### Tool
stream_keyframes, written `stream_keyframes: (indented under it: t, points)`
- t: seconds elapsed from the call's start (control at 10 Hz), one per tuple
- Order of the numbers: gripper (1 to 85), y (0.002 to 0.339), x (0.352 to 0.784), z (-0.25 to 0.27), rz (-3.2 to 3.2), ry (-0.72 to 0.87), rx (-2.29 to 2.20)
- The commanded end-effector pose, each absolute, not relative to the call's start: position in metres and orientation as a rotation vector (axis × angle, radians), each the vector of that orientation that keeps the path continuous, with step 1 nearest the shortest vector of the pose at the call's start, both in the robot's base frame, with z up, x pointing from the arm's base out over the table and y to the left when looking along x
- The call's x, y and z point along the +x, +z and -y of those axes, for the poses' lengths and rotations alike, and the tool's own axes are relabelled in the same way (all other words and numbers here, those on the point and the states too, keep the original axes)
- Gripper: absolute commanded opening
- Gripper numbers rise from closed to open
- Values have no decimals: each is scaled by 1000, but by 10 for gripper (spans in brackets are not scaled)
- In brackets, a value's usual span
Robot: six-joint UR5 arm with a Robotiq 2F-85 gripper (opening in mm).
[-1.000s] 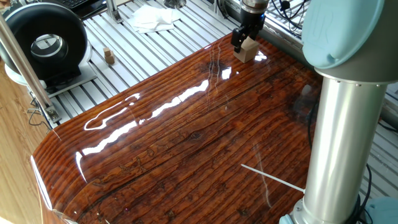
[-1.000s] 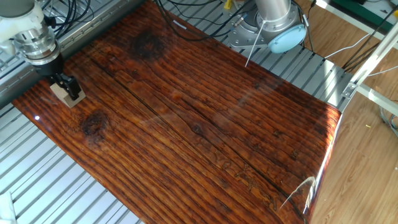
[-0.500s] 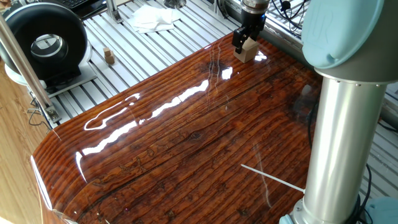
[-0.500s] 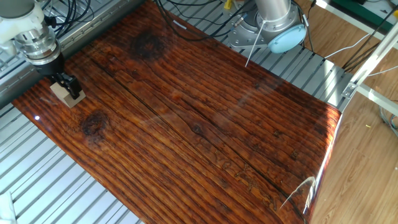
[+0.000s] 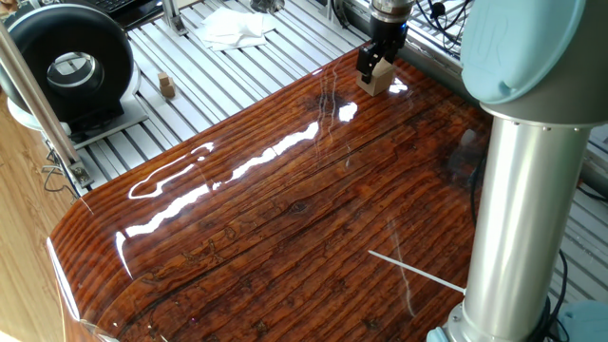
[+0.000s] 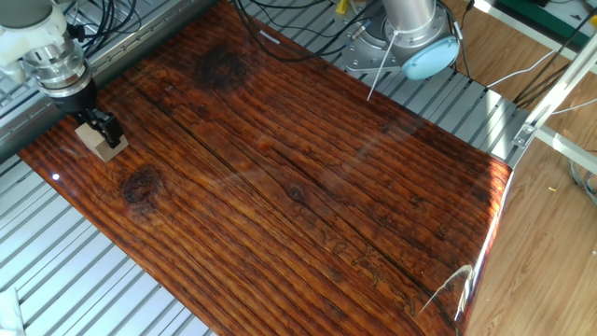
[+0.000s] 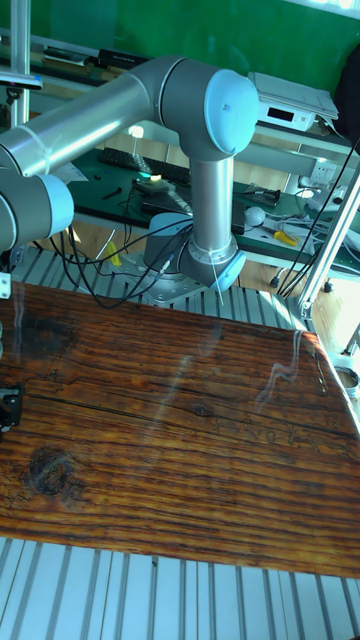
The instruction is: Hold a small block with the gripper and sweep it from left to right on the table
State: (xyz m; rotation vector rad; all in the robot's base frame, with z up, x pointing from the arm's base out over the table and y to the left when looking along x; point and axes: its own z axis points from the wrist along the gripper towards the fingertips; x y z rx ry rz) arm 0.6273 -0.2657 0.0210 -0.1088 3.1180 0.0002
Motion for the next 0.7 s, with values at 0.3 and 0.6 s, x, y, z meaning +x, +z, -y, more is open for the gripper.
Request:
stream_keyframes:
  t: [0.3,0.6]
  points:
    - [733,21,628,265,-3116,15,-99]
    - [733,20,628,265,-3119,12,-102]
